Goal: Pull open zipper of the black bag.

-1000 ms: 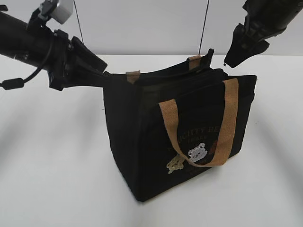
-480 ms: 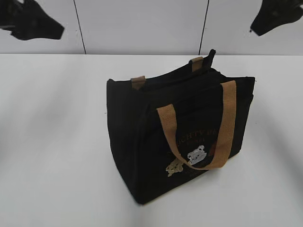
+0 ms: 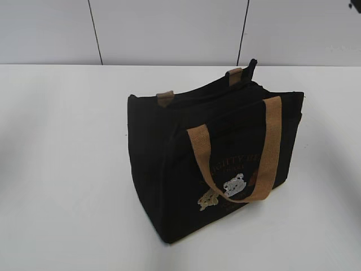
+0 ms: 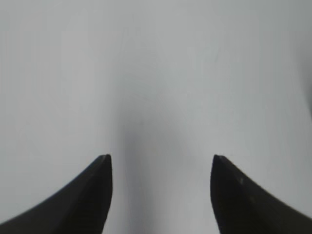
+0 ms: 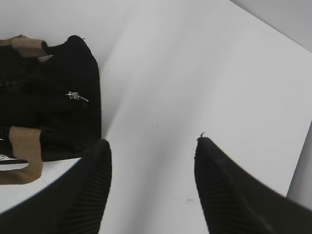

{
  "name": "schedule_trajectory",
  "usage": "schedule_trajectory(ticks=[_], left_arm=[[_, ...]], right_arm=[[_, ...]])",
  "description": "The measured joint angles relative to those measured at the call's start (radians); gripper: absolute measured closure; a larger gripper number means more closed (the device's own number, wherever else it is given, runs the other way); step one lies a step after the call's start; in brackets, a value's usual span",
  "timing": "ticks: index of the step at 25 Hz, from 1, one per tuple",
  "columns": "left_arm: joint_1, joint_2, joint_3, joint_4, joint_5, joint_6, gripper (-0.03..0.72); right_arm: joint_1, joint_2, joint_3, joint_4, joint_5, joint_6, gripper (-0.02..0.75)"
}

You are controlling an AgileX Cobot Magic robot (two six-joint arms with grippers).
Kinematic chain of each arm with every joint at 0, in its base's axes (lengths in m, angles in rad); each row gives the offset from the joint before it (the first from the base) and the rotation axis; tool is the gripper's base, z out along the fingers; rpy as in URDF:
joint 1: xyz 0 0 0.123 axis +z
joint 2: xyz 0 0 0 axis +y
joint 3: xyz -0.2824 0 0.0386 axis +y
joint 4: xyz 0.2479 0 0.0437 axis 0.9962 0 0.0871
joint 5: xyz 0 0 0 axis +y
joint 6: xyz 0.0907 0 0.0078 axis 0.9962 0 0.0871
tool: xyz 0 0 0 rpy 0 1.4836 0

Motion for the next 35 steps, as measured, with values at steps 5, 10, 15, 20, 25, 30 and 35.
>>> schedule_trajectory(ticks=[5,10,15,20,25,30,35], left_arm=[[0.046,-0.109,0.001,0.022,0.116,-0.032,0.220],[0.052,-0.279,0.063,0.006,0.141,-0.032,0.220],[0.052,-0.503,0.209,-0.040,0.132,-0.032,0.220],[0.052,-0.681,0.343,-0.057,0.107,-0.036,0.223],[0.052,-0.833,0.461,-0.099,0.106,-0.036,0.226],[0.052,-0.958,0.556,-0.147,0.105,-0.036,0.231],[0.052,-1.058,0.600,-0.171,0.102,-0.036,0.235]], right_arm=[[0.000,-0.127,0.059,0.022,0.010,0.020,0.324],[0.000,-0.313,0.241,0.052,-0.041,0.032,0.326],[0.000,-0.519,0.442,0.110,-0.099,0.035,0.328],[0.000,-0.704,0.597,0.120,-0.118,0.035,0.328],[0.000,-0.830,0.759,0.122,-0.157,0.035,0.328],[0.000,-0.952,0.909,0.123,-0.158,0.059,0.328],[0.000,-1.079,0.998,0.123,-0.133,0.073,0.328]])
